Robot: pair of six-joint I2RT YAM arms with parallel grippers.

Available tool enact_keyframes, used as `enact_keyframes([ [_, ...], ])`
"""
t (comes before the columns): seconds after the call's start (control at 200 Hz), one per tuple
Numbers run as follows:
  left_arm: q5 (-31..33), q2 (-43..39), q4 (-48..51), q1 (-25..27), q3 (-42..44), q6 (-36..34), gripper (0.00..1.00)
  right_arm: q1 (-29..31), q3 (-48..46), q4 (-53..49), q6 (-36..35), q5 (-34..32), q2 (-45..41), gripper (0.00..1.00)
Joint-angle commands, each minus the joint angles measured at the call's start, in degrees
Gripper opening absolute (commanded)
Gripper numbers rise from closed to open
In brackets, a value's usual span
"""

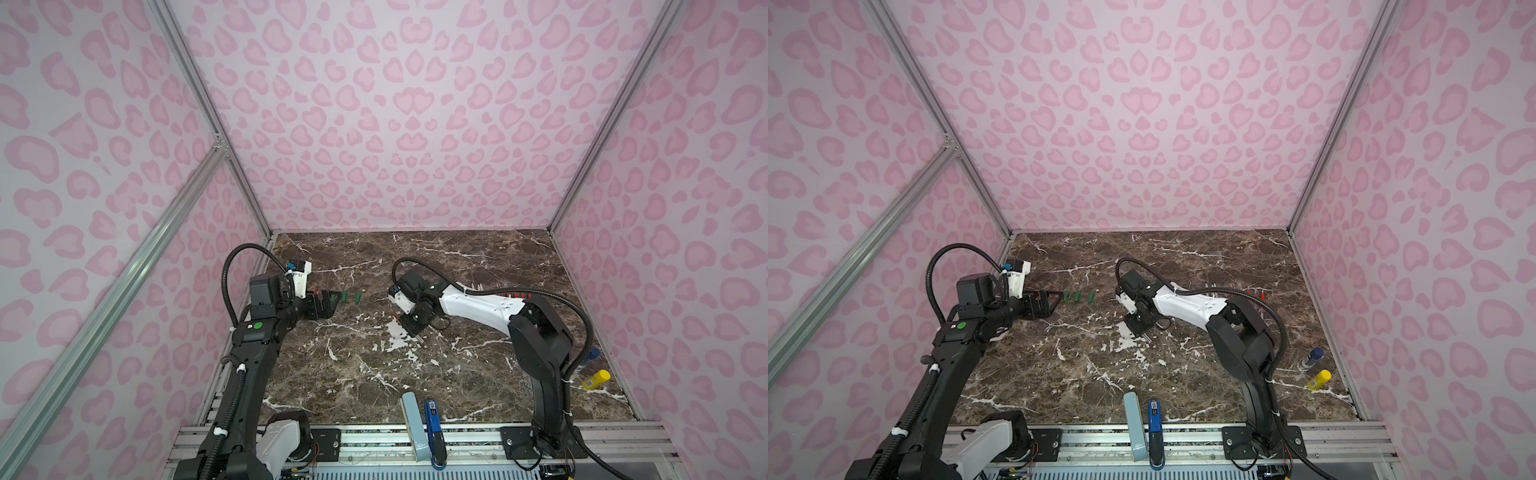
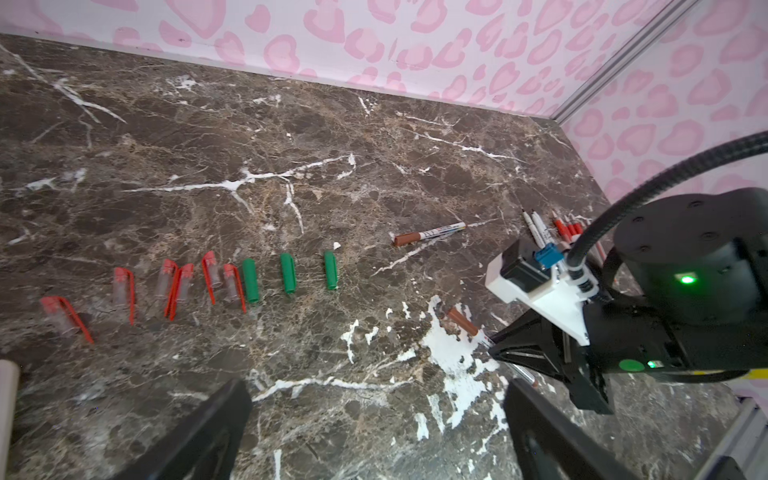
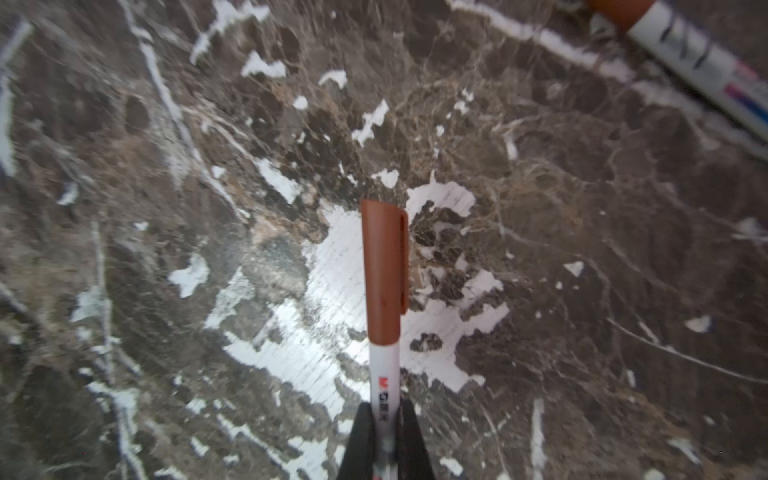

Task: Open the pen caps
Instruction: 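Close the right gripper on the brown-capped white marker and lift it, then carry the marker's brown cap between the left gripper fingers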

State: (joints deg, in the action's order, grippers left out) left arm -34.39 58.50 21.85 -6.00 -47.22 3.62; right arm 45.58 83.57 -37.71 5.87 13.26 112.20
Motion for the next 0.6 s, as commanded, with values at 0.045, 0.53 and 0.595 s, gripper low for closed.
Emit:
enact_keyframes([
  [0.045, -8.70, 0.47, -4.67, 0.16, -0.06, 5.18, 0.99, 0.20, -1.05, 8.39, 5.84, 5.73, -4.08, 0.01],
  [0.53, -6.29, 3.17, -9.66, 7.03, 1.45, 12.99, 0.82, 6.04, -3.77, 29.47, 21.86, 6.79, -9.64, 0.00],
  [0.595, -4.92, 3.79, -9.96, 8.79, 1.10, 12.83, 0.78, 6.85, -3.85, 30.28, 22.25, 5.81, -9.72, 0.00],
])
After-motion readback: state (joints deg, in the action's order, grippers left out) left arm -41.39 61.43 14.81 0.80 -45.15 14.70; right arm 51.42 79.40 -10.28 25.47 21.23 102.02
